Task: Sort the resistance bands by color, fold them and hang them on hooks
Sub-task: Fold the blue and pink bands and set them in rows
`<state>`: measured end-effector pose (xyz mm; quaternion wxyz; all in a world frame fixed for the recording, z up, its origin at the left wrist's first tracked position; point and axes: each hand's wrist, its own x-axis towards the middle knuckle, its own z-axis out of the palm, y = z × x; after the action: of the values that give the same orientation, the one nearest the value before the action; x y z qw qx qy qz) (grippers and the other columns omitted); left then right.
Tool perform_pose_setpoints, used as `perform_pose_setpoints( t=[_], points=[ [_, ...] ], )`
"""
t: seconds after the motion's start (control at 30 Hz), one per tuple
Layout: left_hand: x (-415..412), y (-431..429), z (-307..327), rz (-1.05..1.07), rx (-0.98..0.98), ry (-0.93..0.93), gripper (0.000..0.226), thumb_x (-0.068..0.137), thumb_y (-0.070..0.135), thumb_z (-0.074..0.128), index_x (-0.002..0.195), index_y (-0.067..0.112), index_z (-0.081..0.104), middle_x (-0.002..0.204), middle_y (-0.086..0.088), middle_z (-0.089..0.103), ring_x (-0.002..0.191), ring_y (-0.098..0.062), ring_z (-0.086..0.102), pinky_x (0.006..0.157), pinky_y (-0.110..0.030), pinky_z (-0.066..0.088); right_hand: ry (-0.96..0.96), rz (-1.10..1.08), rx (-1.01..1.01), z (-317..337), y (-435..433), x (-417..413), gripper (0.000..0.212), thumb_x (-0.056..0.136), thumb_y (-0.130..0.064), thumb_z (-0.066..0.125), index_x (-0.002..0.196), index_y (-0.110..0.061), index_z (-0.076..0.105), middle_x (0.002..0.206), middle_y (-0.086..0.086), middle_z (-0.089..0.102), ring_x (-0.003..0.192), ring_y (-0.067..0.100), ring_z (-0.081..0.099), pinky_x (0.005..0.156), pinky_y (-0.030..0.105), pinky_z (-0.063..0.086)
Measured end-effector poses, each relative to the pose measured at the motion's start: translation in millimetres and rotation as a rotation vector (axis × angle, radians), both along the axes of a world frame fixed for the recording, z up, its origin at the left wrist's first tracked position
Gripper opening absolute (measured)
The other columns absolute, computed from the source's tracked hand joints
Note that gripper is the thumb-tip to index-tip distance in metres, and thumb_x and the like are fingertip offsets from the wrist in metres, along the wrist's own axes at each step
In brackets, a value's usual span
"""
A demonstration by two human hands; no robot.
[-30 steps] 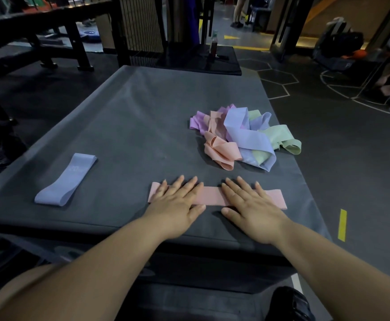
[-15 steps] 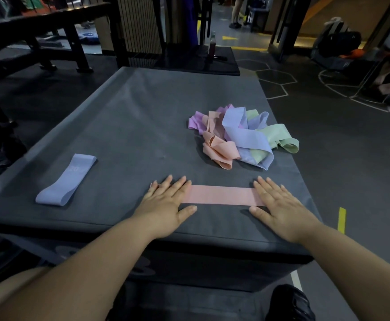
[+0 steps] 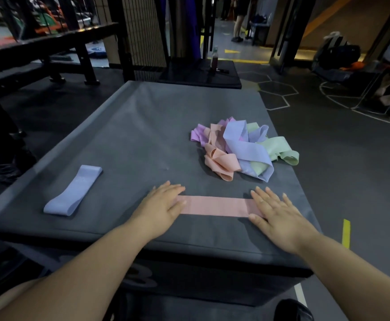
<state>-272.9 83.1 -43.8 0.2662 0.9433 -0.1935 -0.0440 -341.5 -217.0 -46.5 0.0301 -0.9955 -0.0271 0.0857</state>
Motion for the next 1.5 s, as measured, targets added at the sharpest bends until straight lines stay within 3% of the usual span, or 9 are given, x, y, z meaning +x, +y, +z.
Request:
perform_pose_setpoints(
  t=[0.1, 0.27, 0.37, 0.47, 0.77, 1.03, 1.17, 1.27, 1.5],
  points=[
    [1.9, 6.8, 3.3, 0.140, 0.110, -0.148, 0.026, 0.094, 0.024, 0.053, 0.115, 0.026, 0.068, 0.124, 0.007, 0.061, 0.122, -0.022, 0.050, 0.100, -0.034, 0.040, -0.036, 0.055, -0.037, 5.9, 5.9, 4.8, 0.099, 0.070, -0.074, -0.017, 0.156, -0.030, 0.003, 0.163, -0.010, -0.006, 0.149, 0.009, -0.013, 0.119, 0.037, -0.012],
    [1.2, 12.6, 8.5, 0.313, 0.170, -0.045, 0.041, 0.089, 0.032, 0.058, 0.129, 0.024, 0.051, 0.130, 0.000, 0.051, 0.121, -0.027, 0.043, 0.097, -0.035, 0.037, -0.087, 0.128, -0.037, 11.6, 27.1, 6.7, 0.087, 0.079, -0.061, -0.010, 0.154, -0.031, 0.023, 0.163, -0.009, 0.014, 0.151, 0.014, 0.005, 0.119, 0.032, -0.005],
    [5.0, 15.2, 14.2, 0.370, 0.202, 0.043, 0.045, 0.088, 0.041, 0.059, 0.128, 0.025, 0.048, 0.128, -0.002, 0.054, 0.118, -0.029, 0.048, 0.097, -0.037, 0.041, -0.157, 0.127, -0.018, 12.3, 38.7, 8.9, 0.062, 0.093, -0.056, 0.012, 0.142, -0.038, 0.044, 0.136, -0.010, 0.045, 0.134, 0.017, 0.036, 0.115, 0.035, 0.020],
    [7.3, 17.2, 18.4, 0.379, 0.236, 0.109, 0.043, 0.087, 0.045, 0.059, 0.125, 0.027, 0.048, 0.123, 0.001, 0.059, 0.115, -0.026, 0.052, 0.094, -0.036, 0.044, -0.178, 0.093, -0.012, 13.6, 45.8, 12.1, 0.040, 0.101, -0.044, 0.031, 0.135, -0.040, 0.051, 0.114, -0.010, 0.046, 0.118, 0.018, 0.042, 0.103, 0.034, 0.030],
    [14.1, 5.7, 24.2, 0.356, -0.457, 0.416, 0.017, 0.081, 0.021, 0.074, 0.092, 0.023, 0.061, 0.088, 0.003, 0.066, 0.057, -0.007, 0.063, 0.047, -0.017, 0.042, -0.164, 0.139, 0.240, 15.3, 69.6, 28.6, 0.035, 0.100, -0.023, 0.043, 0.126, -0.036, 0.063, 0.115, -0.006, 0.066, 0.110, 0.025, 0.053, 0.097, 0.032, 0.039],
    [14.5, -9.1, 29.6, 0.267, -0.711, 0.652, 0.007, 0.096, 0.023, 0.058, 0.096, 0.016, 0.061, 0.077, -0.003, 0.063, 0.067, -0.017, 0.067, 0.060, -0.022, 0.051, -0.026, 0.013, 0.722, 23.4, 103.8, 43.8, 0.022, 0.099, -0.022, 0.052, 0.110, -0.024, 0.071, 0.101, -0.012, 0.066, 0.097, 0.006, 0.059, 0.084, 0.016, 0.041],
    [14.7, -15.7, 33.0, 0.234, -0.736, 0.732, 0.029, 0.102, 0.034, 0.045, 0.102, 0.012, 0.063, 0.091, -0.009, 0.070, 0.081, -0.021, 0.069, 0.057, -0.020, 0.050, -0.017, -0.068, 0.795, 24.2, 112.0, 50.3, 0.031, 0.098, -0.037, 0.053, 0.070, -0.028, 0.059, 0.067, -0.011, 0.060, 0.066, 0.005, 0.054, 0.067, 0.023, 0.042],
    [15.3, -18.0, 37.6, 0.209, -0.726, 0.775, 0.019, 0.099, 0.020, 0.049, 0.103, 0.013, 0.066, 0.089, -0.007, 0.070, 0.077, -0.018, 0.069, 0.057, -0.020, 0.049, -0.068, -0.125, 0.717, 20.9, 112.4, 54.5, 0.033, 0.094, -0.046, 0.056, 0.066, -0.030, 0.056, 0.062, -0.012, 0.059, 0.061, 0.001, 0.053, 0.060, 0.018, 0.040],
    [19.7, -16.0, 20.2, 0.144, -0.353, 0.289, 0.052, 0.078, 0.019, 0.072, 0.124, 0.034, 0.055, 0.102, 0.013, 0.058, 0.082, -0.004, 0.054, 0.076, -0.017, 0.042, -0.131, -0.249, 0.676, 24.0, 101.0, 58.9, 0.010, 0.088, -0.033, 0.064, 0.080, -0.028, 0.066, 0.080, -0.010, 0.070, 0.083, 0.014, 0.064, 0.071, 0.028, 0.047]
  ],
)
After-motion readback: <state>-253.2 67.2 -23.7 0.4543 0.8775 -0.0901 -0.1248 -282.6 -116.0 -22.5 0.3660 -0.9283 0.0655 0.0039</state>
